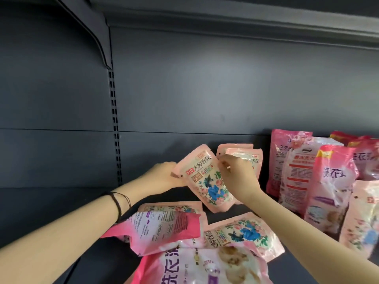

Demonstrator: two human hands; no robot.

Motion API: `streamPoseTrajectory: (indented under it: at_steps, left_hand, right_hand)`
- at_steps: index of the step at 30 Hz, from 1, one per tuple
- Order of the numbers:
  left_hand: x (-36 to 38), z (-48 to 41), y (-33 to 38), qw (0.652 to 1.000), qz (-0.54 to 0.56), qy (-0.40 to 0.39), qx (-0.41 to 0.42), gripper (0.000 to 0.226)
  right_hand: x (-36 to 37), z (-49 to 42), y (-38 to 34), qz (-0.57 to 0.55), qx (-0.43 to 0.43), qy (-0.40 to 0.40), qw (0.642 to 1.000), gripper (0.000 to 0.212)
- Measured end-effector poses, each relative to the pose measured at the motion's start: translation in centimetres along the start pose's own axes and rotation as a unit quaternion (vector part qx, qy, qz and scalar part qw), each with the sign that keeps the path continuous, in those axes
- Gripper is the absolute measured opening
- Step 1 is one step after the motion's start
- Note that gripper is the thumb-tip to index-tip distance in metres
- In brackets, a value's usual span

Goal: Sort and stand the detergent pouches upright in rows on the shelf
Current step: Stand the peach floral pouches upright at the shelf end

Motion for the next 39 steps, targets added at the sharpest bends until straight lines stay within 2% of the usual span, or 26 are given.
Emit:
streamPoseTrajectory:
  at_steps: [1,3,6,8,14,16,19,21,24,27,31,33,35,39]
  left_hand:
    - [0.3,-0.3,0.8,0.998,0.057,0.005,-0.009,0.016]
    - [0.8,-0.7,2.4,0.988,0.148,0.021,-0.03,0.004]
    - [1.4,-1.6,5.6,0.977,0.204,0.051,-0.034,0.013]
    - [1.9,-2.1,7.8,0.977,0.202,0.066,-0.018,0.015]
    - [3.4,-3.1,12.3,0.978,0.187,0.086,0.023,0.026]
    - [3.9,-3.2,13.5,0.98,0.177,0.077,0.038,0.025]
    - [3.8,-3.2,14.4,0.986,0.143,0.071,0.051,0.02]
    - [3.9,-3.0,14.2,0.992,0.102,0.054,0.048,0.008]
    - [3.6,-1.9,12.8,0.999,0.024,0.032,0.035,0.021]
    - [2.7,0.7,11.4,0.996,-0.084,0.008,0.029,0.033]
    - [2.2,4.5,10.4,0.954,-0.293,-0.033,0.051,0.043]
    - [1.8,6.2,10.2,0.936,-0.343,-0.04,0.068,0.044]
    - [1.1,7.7,9.7,0.922,-0.377,-0.042,0.078,0.042]
    - [-0.7,10.2,6.9,0.908,-0.411,-0.055,0.057,0.039]
  right_hand:
    - [-0.6,0.3,1.6,-0.078,0.045,0.009,0.996,0.023]
    - [-1.5,1.5,5.1,-0.229,0.144,0.031,0.962,0.023]
    - [-2.8,3.0,9.1,-0.348,0.206,0.061,0.913,0.019]
    - [-4.0,3.6,10.9,-0.364,0.215,0.07,0.904,0.019]
    - [-7.2,3.6,14.0,-0.323,0.201,0.102,0.919,0.017]
    - [-8.4,3.3,13.7,-0.311,0.177,0.113,0.927,0.023]
    - [-9.5,2.5,11.7,-0.293,0.108,0.085,0.946,0.05]
    - [-10.6,2.2,9.8,-0.212,0.036,0.087,0.973,0.059]
    - [-12.0,2.8,6.0,-0.054,-0.097,0.091,0.99,0.051]
    - [-11.3,4.1,2.6,0.069,-0.209,0.043,0.975,0.041]
    - [-8.6,5.6,0.1,0.155,-0.273,-0.104,0.944,0.039]
    - [-7.2,6.1,-0.5,0.204,-0.272,-0.178,0.924,0.041]
    - [-6.3,7.0,-1.7,0.228,-0.286,-0.217,0.905,0.039]
    - [-4.6,9.7,-5.1,0.189,-0.338,-0.267,0.882,0.035]
Point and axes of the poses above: each hand's wrist, its own z-axis away from the middle knuckle, its own x-axis out of the palm, y = z × x, the point moved 10 cm from there along -z, towards the middle knuckle, and after that the axes turned 9 degrees about -z, right-handed, at the moved point
